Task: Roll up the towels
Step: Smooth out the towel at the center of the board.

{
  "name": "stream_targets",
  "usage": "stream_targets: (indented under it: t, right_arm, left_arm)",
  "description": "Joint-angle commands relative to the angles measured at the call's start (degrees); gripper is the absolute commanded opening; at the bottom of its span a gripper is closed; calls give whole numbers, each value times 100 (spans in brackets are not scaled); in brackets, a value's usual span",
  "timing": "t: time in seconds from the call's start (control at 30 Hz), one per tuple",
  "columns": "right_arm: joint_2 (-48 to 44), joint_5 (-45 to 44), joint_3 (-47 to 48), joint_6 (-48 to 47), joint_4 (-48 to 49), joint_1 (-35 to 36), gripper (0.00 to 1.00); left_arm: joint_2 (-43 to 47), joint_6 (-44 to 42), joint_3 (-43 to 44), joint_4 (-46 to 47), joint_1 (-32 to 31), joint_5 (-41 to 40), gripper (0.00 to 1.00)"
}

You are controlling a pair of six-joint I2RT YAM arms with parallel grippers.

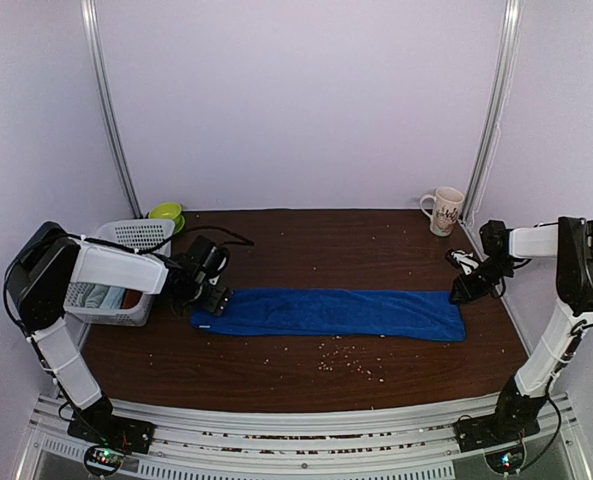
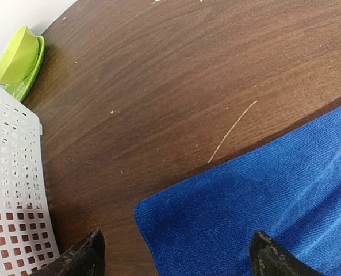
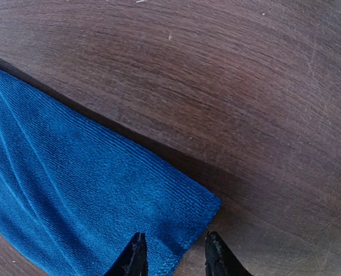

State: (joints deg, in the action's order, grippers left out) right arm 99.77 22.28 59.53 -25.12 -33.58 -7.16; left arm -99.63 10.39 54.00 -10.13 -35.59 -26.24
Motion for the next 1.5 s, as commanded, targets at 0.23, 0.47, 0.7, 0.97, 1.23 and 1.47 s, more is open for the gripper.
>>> stream_targets:
  t: [0.23, 0.47, 0.7, 0.97, 1.23, 1.47]
  right_arm:
    - [72, 397, 103, 61, -219, -44, 25]
    - [157, 394, 103, 92, -223, -120, 18]
    - [162, 294, 92, 161, -102, -189, 19]
    - [284, 388, 173, 107, -170, -189, 11]
    - [127, 254, 261, 132, -150, -189, 0]
    - [70, -89, 431, 227, -145, -189, 0]
  left_arm:
    - [84, -22, -202, 336, 42, -53, 88]
    - [68, 16, -276, 354, 42, -72, 88]
    - [53, 59, -288, 337, 41, -92, 88]
    - [52, 86, -385, 337, 32, -91, 87]
    - [-125, 87, -286, 60, 20, -272, 85]
    - [-504, 68, -148, -186, -32, -514, 78]
